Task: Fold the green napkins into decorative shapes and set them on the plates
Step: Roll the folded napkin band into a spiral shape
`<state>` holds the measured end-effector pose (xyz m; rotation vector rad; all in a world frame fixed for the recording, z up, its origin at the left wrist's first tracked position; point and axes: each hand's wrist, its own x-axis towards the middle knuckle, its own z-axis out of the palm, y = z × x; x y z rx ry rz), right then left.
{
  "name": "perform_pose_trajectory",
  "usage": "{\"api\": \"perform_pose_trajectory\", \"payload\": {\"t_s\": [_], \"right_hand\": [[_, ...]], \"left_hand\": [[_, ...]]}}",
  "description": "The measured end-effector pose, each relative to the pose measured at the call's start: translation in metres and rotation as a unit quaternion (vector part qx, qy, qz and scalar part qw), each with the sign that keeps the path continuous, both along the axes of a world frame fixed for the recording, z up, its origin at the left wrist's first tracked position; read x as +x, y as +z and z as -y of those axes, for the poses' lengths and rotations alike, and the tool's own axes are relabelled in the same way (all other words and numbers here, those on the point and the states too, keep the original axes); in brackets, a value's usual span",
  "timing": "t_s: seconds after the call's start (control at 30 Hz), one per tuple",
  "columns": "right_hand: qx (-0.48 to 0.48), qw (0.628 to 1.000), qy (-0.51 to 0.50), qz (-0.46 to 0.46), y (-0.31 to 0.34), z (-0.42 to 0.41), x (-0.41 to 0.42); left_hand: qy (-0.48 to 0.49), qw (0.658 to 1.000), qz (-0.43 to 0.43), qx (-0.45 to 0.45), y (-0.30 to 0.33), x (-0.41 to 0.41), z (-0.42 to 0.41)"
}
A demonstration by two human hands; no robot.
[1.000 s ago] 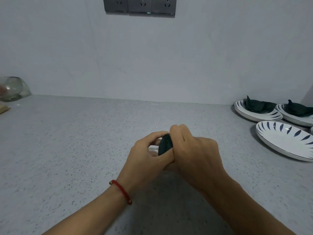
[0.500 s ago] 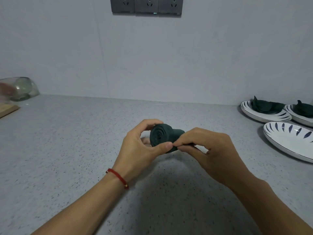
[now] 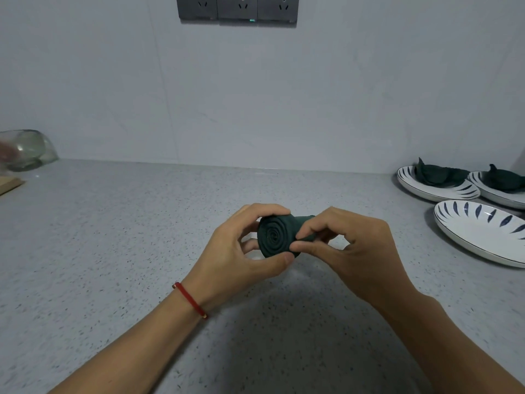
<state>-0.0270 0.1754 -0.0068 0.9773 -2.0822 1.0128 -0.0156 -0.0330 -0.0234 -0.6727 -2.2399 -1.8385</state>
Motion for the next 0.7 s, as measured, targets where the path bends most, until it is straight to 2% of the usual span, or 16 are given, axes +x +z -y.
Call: {"api": "perform_pose_trajectory", "payload": {"t_s": [0.47,0.7], "right_hand": [[-0.111,0.991,0.041,0.055,-0.007,0.0049,-0.0033],[-0.124,0.989,0.028,0.079,-0.0049,0.0083,0.0006]], "left_hand": [[-0.045,0.998,-0.017,0.042,0.0031,0.0045,0.0006],[-0.042,0.998,0.006,0.051,0.0066,0.007,-0.0017]]}}
